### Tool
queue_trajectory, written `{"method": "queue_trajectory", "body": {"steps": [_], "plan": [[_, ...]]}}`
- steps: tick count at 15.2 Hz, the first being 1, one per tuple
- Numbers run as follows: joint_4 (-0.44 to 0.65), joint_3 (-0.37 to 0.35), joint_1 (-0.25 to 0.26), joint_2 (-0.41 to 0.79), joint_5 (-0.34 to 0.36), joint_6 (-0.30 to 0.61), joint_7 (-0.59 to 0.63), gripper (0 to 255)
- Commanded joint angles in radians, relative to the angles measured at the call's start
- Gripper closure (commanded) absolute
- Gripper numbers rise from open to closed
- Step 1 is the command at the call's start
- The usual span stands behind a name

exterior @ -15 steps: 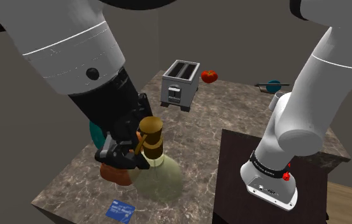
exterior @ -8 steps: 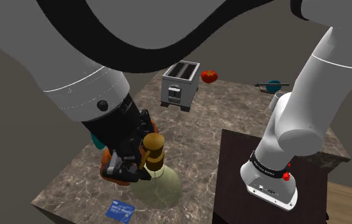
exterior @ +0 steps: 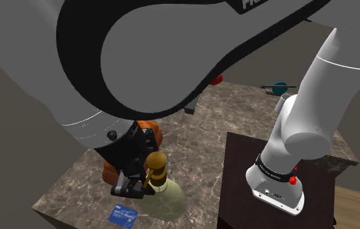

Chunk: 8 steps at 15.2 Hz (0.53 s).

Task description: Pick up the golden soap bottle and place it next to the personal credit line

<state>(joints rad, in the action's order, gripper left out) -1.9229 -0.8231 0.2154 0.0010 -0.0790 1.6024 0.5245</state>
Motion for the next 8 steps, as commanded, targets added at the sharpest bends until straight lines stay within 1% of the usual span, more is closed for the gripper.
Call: {"method": "queue_trajectory", "body": {"steps": [1,8], "plan": [[-0.025,0.0,0.0,0.002,0.002,0.028,-0.001,255],[-0.092,-0.004,0.006,0.038,0.023,0.12,0.012,255]]}}
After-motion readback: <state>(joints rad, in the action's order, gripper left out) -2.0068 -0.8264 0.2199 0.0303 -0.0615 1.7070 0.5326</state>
